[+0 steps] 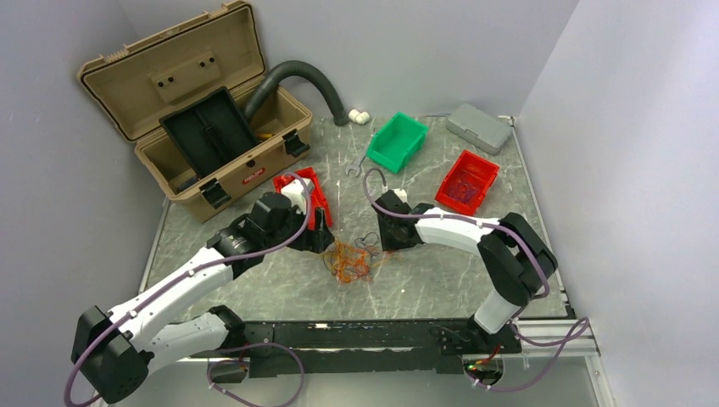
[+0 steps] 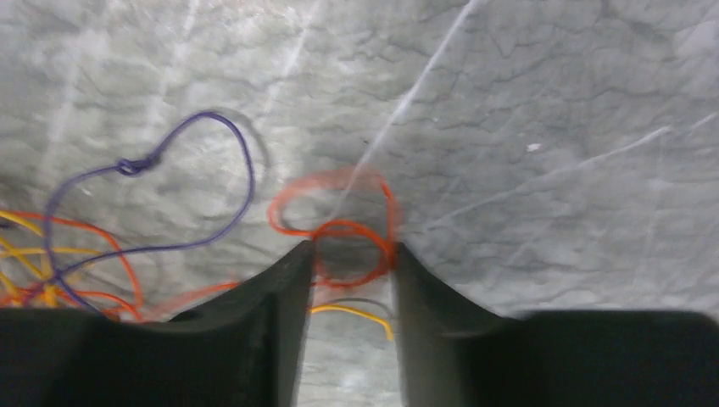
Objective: Untangle the cables
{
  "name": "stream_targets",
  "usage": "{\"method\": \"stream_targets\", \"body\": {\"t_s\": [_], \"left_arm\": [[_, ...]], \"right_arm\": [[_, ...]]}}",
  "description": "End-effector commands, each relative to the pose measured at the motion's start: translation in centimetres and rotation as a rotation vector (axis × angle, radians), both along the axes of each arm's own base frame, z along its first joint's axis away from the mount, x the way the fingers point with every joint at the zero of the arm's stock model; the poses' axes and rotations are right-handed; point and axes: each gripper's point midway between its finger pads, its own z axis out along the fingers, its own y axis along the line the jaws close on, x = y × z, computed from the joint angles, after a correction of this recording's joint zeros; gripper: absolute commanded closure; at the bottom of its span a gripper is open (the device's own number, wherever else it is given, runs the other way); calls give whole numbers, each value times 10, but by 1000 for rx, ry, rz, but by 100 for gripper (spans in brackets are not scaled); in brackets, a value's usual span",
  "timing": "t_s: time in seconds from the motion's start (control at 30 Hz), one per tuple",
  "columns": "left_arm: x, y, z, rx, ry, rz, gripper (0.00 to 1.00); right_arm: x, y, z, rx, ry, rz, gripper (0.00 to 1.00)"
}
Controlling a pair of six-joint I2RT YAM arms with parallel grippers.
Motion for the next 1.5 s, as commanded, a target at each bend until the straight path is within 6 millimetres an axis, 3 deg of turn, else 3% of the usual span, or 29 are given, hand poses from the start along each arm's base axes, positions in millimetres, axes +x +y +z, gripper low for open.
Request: {"method": "stream_targets", "body": {"t_s": [0.0,0.03,0.07,0.23,0.47,0.57,0.77,0.9,1.03,1.27,1.37,1.47], "left_arm": [[1,8,8,12,-26,34,15],[0,9,8,11,-29,37,15],[-1,10,8,10,-31,38,14],[-3,12,9,6,-36,35,14],[-3,6,19,-1,-68,-15,13],[-3,-2,30,-35,-108,-61,13],[-10,-26,68,-171,-229,-199,13],[-16,-46,94,-243,-312,-294,12],[-18,-64,119,-254,-403,-356,9],[0,-99,148,-310,-502,-375,4],[21,-112,143,-311,-516,-322,2],[42,-133,123,-310,-482,-303,3]], "right_arm": [[6,9,7,-5,-32,-8,81],[5,10,10,14,-37,-1,97],[5,13,16,32,-49,9,100],[9,17,59,117,-149,29,100],[11,23,143,251,-315,102,100],[10,27,191,321,-416,154,100],[-8,45,312,600,-649,282,100],[-22,53,367,728,-717,350,100],[-29,56,403,800,-760,374,100],[-39,58,446,895,-815,404,100],[-44,57,464,935,-841,409,100],[-49,52,486,972,-882,405,100]]}}
